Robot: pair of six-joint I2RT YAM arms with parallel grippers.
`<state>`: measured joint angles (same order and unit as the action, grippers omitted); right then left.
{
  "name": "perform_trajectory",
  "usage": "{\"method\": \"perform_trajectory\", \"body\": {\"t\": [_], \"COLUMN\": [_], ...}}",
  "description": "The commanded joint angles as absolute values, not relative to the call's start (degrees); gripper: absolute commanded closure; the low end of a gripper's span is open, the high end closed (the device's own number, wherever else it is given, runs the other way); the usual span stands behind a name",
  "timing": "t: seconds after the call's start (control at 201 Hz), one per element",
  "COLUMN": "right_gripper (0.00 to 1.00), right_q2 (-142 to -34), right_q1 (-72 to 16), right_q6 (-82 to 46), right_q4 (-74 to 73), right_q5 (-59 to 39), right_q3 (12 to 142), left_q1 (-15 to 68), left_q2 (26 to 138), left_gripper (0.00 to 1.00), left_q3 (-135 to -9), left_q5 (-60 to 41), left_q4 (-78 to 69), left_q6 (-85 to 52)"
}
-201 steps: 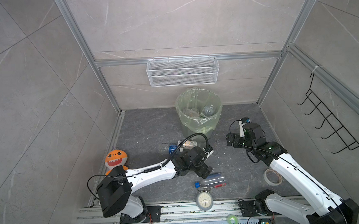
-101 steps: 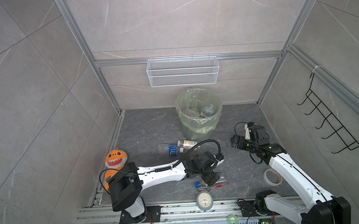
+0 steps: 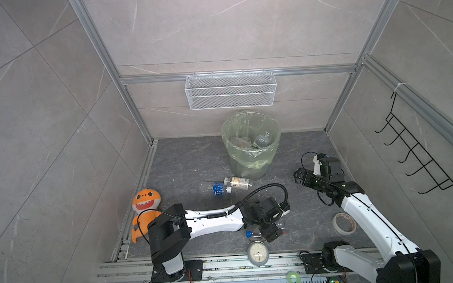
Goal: Throw the plastic bottles in the bin
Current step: 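Reach the left gripper to the clear red-and-blue-labelled bottle nearest the robot, then close the left gripper on the clear red-and-blue-labelled bottle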
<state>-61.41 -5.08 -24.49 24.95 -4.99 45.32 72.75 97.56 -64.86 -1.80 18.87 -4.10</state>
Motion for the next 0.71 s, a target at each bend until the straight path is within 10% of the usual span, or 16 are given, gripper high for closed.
{"method": "perform_trajectory", "body": {"t": [0.0, 0.702], "right_gripper": [0.0, 0.01], "right_q2": [-61.6, -60.6], "right_q1": [-4.5, -3.3], "right_q6": [-25.5, -25.9], "right_q4": [23.9, 22.4], "right_q5": [-6.6, -8.7], "right_q3": [44.3, 43.8], "left_q1": [73.1, 73.4], "left_q2": [97.9, 104.4], "left_gripper": [0.08, 0.17], "left_q3": [-66.5, -69.3], "left_q5": [-2.5, 1.3], "left_q4": [19.3, 23.6], "left_q6": [-3.3, -1.3]}}
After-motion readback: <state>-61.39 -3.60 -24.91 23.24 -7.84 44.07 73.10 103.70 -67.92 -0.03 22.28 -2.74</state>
